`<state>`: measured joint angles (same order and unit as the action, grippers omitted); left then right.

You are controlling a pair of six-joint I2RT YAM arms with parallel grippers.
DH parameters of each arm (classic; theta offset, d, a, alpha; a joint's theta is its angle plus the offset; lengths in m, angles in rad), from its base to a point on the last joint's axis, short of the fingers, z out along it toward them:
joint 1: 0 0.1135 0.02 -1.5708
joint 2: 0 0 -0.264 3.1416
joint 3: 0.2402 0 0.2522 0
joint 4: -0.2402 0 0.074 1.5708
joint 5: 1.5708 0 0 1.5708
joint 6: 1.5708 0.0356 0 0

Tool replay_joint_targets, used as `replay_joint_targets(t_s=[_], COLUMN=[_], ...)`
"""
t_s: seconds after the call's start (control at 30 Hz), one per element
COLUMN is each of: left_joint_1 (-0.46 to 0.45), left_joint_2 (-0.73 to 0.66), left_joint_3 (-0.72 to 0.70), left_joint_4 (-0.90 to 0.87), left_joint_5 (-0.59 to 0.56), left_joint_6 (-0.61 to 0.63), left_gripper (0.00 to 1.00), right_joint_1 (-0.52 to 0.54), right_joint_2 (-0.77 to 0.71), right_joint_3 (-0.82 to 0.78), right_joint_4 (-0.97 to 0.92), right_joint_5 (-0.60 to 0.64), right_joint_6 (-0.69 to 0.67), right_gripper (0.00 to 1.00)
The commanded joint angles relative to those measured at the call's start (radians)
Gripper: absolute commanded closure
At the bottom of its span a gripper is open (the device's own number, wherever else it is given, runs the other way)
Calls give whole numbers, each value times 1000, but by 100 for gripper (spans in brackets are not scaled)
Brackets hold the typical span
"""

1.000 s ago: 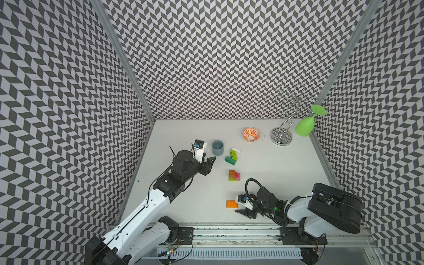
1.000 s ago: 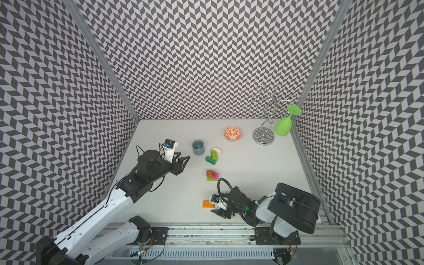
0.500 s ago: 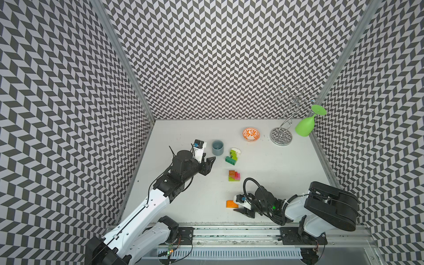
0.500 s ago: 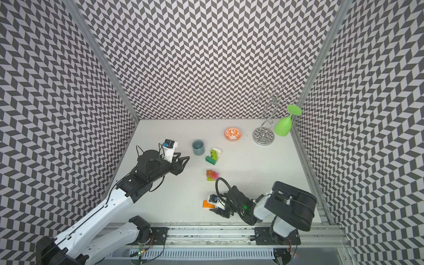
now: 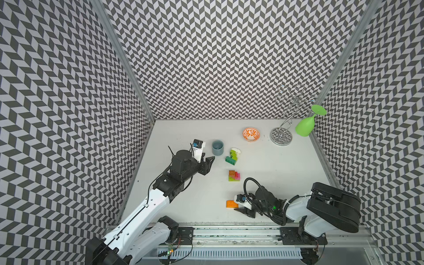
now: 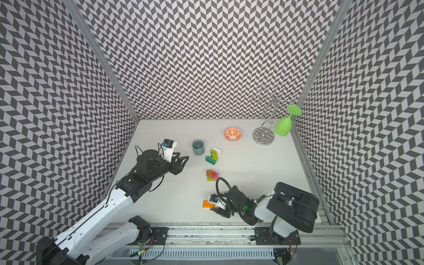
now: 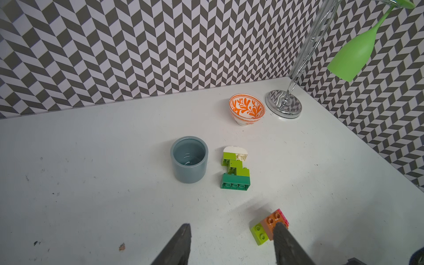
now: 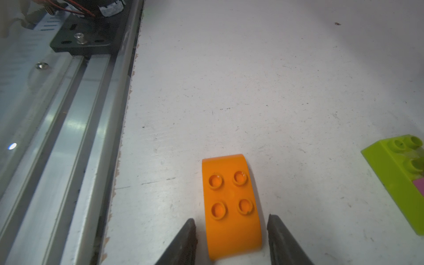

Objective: Assemble the letter s with lego
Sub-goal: Pick up the lego brick from the center of the board.

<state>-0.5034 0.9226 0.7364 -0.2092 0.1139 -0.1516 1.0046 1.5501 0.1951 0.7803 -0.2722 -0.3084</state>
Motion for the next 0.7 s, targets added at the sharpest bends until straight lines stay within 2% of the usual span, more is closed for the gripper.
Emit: replay_joint_targets(t_s=[0.0,0.17,0.3,0.37,0.5,0.6,0.67], left_joint_1=[7,10,11,11,10,9,9], left_joint_2=[-2,-2,-2,1,-1,-5,2], left_joint_3=[-8,-8,-12,-12,-31,-82,-135], left_joint_4=[28,28,34,43,113,236,358], left_joint_5=[16,19,22,36,97,160,194], left_joint_6=[-4,-8,-22,-32,-109,-219,-305], left_gripper=[41,41,40,39,39,39,40], right_joint_1=[-6,-7,-6,-7,-7,-10,-42], right_joint_2=[-13,-16,-62,-117,-305,-445,-496], right_joint_3=[-9,-7,-1,17,103,178,234], right_joint_4=[27,28,19,-17,-187,-351,-450], right_joint_5=[8,9,13,12,33,119,120], right_joint_6=[-1,-1,14,26,1,-56,-124], right_gripper=[53,62,79,82,85,85,86])
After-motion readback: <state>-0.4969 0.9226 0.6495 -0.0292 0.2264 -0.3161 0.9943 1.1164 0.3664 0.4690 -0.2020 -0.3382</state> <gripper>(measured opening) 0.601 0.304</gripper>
